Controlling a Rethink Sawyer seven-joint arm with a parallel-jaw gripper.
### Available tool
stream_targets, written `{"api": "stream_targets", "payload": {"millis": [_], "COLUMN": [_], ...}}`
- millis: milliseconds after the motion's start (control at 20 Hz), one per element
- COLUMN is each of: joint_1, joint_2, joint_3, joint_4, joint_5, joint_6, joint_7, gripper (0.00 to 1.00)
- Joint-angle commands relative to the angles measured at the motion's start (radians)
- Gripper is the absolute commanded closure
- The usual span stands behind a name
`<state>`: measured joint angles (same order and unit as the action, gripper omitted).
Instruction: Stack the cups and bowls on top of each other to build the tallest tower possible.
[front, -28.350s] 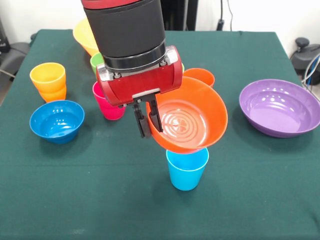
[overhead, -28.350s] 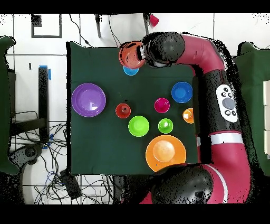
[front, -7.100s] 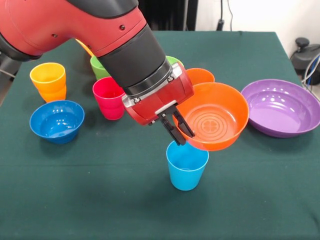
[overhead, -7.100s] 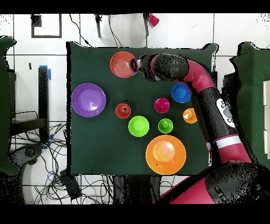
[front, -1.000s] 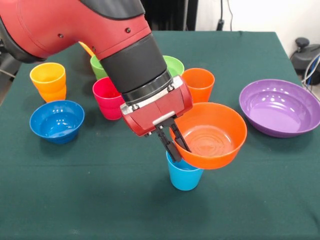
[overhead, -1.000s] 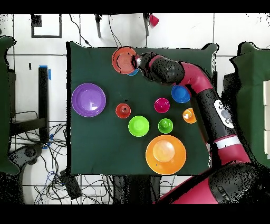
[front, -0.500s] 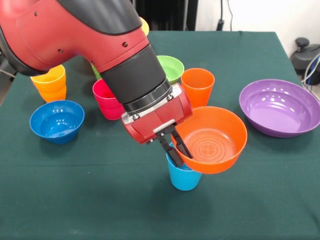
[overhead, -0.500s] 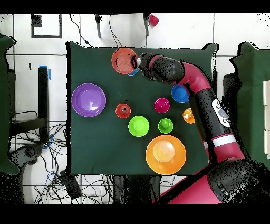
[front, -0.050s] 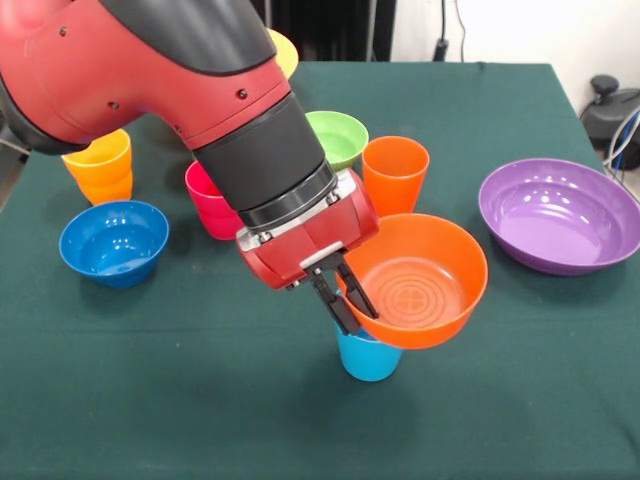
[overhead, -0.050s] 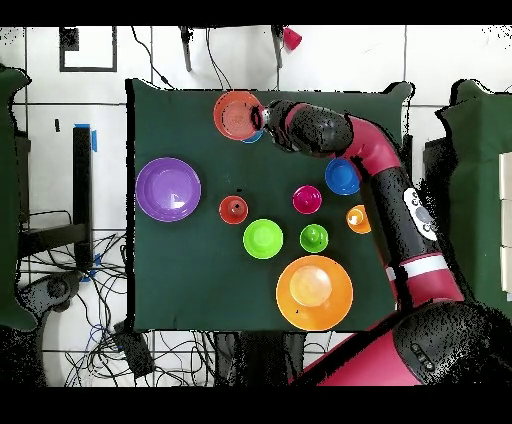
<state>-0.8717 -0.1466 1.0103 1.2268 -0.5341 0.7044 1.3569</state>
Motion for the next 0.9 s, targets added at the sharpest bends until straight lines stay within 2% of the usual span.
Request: {"api": "stream_targets", "payload": {"millis": [50, 550, 900], "joint_1": [0.018, 0.03, 0.03], "joint_2": [-0.032, -0.059, -0.073], "joint_3": [-0.025, -0.046, -0.058], "joint_4": [-0.059, -0.058, -0.023], "joint_5": [-0.065, -0.106, -0.092], "joint_6": [0.086, 0.063, 0.065], "joint_7": [-0.328, -0.31, -0.252], "gripper": [1.0, 1.0, 1.0]}}
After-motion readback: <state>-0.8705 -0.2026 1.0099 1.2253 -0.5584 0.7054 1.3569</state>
